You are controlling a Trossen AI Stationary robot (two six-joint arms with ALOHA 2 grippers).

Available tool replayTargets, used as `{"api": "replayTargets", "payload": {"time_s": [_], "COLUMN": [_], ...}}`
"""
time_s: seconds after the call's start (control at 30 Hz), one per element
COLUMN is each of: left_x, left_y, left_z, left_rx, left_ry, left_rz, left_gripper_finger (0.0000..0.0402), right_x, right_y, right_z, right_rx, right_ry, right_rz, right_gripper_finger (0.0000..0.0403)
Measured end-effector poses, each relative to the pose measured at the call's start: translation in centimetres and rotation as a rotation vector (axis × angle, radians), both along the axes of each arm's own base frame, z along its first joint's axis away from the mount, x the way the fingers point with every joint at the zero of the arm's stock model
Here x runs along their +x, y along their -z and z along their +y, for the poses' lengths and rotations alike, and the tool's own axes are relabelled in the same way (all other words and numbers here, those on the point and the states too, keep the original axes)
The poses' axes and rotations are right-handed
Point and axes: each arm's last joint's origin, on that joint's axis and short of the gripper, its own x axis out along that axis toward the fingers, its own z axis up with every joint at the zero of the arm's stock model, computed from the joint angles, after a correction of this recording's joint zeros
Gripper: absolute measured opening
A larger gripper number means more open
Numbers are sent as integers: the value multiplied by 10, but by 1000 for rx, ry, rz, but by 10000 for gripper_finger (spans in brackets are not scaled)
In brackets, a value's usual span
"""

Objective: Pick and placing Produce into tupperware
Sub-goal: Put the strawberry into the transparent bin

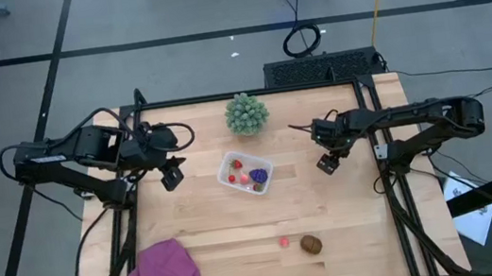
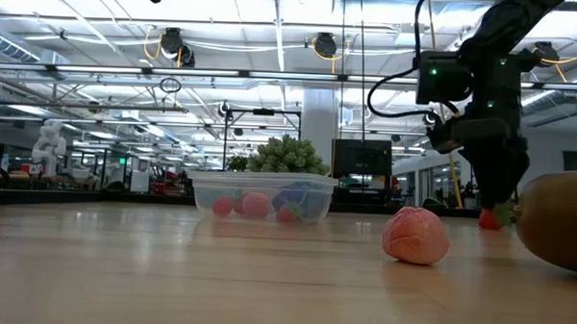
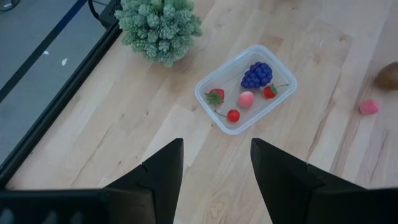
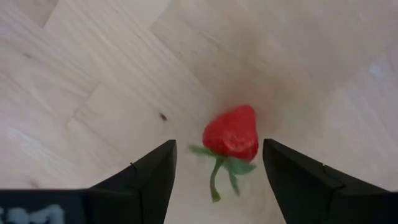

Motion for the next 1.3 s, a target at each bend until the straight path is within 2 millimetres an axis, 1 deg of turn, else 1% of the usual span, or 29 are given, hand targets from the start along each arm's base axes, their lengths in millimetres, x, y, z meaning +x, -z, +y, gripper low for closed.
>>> {"api": "replayTargets", "payload": {"time_s": [0.23, 0.37, 0.6, 0.77, 1.3], "left_x": [0, 0, 0, 0, 0], "left_y": [0, 0, 0, 0, 0], "left_z": [0, 0, 0, 0, 0], "left_rx": [2, 3, 3, 3, 2], "left_ry": [4, 5, 5, 5, 4], "left_rz": [2, 3, 5, 5, 5], "left_gripper_finger": [191, 191, 191, 191, 191], "right_x": [-2, -2, 5, 8, 8], "right_y": [0, 4, 21, 30, 30], "right_z": [-6, -9, -11, -13, -13], "right_rx": [-2, 5, 30, 43, 40], "right_ry": [19, 21, -2, -19, -9], "right_rz": [-1, 20, 92, 128, 119], "right_gripper_finger": [231, 231, 231, 231, 231]}}
